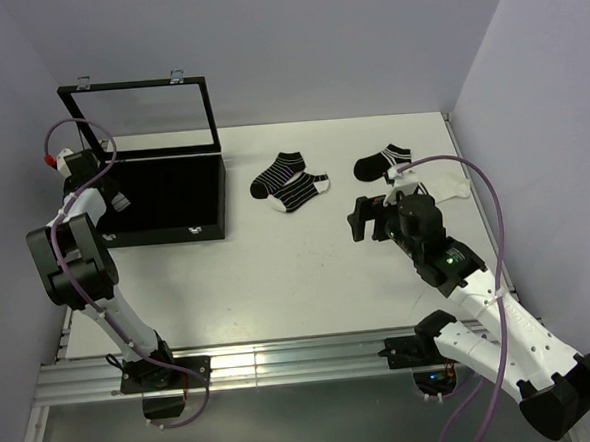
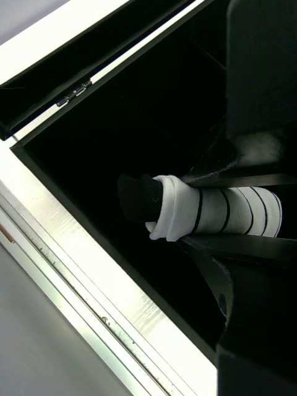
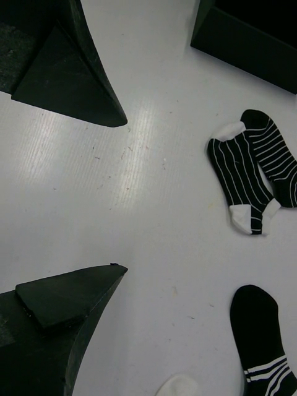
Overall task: Roll the socks
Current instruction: Place the sock in the storage box.
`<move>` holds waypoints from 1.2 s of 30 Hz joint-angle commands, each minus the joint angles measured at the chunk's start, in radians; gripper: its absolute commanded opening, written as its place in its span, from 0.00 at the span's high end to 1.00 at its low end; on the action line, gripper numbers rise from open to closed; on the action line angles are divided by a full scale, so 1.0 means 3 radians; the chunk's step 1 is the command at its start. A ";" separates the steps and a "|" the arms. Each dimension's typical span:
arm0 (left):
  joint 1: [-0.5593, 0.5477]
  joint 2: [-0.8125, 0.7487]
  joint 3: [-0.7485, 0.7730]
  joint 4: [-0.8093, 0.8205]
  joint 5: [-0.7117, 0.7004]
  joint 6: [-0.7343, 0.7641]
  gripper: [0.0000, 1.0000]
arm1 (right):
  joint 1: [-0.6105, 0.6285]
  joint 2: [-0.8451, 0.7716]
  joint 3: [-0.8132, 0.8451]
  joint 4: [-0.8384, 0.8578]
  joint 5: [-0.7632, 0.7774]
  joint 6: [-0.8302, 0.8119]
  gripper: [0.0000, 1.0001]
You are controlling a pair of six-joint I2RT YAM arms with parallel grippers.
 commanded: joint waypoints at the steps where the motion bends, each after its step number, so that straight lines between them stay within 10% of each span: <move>1: -0.0046 0.0010 -0.0047 -0.0019 -0.0049 -0.0065 1.00 | 0.0018 -0.0045 -0.0011 0.0157 0.0004 -0.0071 0.01; 36: -0.0067 -0.0102 -0.0333 0.0554 -0.0357 0.0001 1.00 | 0.0029 -0.0034 -0.0072 0.0203 -0.0026 -0.0081 0.02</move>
